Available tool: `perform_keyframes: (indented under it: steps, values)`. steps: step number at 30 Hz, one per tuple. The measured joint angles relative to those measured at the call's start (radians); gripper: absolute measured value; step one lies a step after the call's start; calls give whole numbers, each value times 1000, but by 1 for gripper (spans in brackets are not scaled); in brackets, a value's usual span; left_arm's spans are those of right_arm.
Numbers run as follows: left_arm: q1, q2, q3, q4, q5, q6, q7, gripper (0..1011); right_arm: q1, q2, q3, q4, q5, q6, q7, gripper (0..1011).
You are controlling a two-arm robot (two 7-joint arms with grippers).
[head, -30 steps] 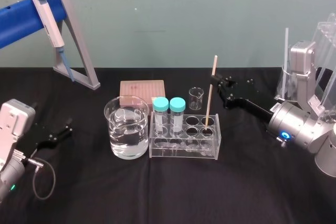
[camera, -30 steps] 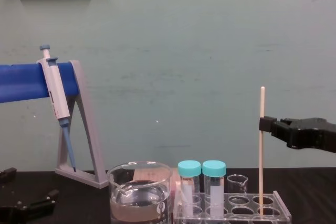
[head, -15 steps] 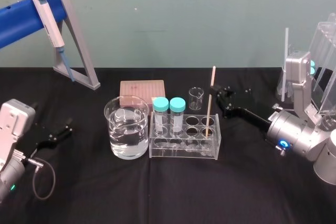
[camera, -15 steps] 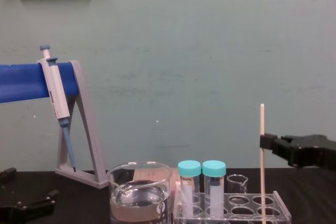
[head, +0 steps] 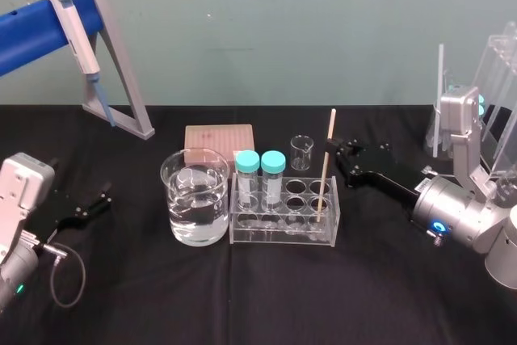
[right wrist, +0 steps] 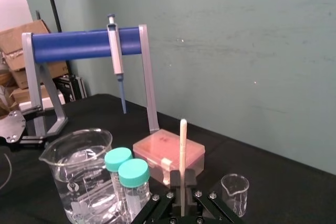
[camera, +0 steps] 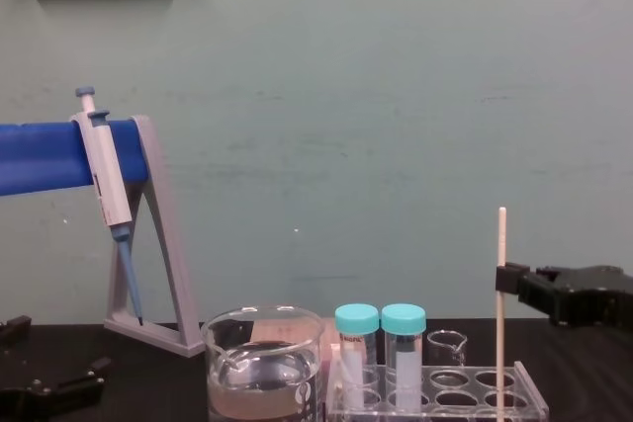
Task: Hold the thermometer with one hand and immerse one end into the beaker, then reinsert it into the test tube rack.
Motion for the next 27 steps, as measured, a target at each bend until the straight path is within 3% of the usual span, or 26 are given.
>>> perform_keyframes:
  steps: [2,19,24,27]
  values:
    - [0,0,0,0,0,0,0,1004,0,-1,0,1,-1,2,-1,72]
    - [0,0,0,0,0,0,0,1004,-3,-2,12,-5,-5,0,-7,618]
    - [0,0,0,0,0,0,0,1004,-19,8,29,-48,-8,0,-34,776]
    - [0,0,0,0,0,0,0,1004,-40,16,49,-100,-33,-8,-92,840]
